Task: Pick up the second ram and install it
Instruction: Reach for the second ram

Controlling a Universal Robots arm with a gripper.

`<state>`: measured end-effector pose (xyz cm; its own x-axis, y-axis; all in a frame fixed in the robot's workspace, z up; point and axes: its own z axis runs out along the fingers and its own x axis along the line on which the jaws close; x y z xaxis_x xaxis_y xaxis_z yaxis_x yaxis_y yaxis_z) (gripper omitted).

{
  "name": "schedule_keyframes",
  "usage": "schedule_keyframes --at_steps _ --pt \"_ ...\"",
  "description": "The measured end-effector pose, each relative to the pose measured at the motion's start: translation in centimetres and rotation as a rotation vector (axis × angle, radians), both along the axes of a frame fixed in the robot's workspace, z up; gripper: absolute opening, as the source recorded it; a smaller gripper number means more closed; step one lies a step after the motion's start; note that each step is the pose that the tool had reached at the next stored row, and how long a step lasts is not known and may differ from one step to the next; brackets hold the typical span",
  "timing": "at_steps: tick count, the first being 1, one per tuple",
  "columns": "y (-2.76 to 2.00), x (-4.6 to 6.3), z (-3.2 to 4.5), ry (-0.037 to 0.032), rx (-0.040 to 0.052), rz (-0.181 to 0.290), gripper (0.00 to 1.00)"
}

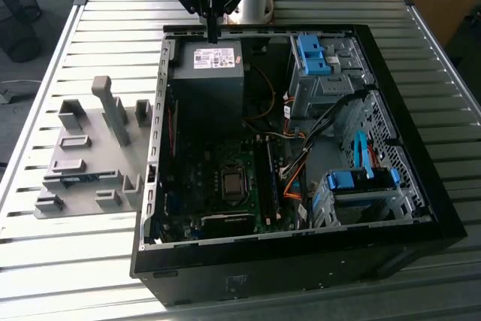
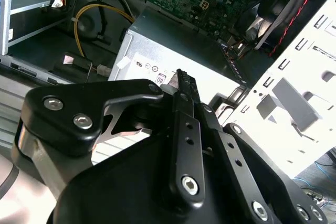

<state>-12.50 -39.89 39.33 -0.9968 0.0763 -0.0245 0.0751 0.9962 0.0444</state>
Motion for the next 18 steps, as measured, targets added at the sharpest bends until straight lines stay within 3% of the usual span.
schedule_keyframes --at_steps 8,16,17,18 --pt "-0.01 -0.2 0.01 0.0 -0.0001 0.0 0.11" --pt "0.0 -1.6 0.0 0.0 0.0 0.0 0.11" --pt "0.0 -2.6 0.0 0.0001 0.0 0.0 0.11" --pt "0.0 -2.7 0.0 0.0 0.0001 0.0 0.11"
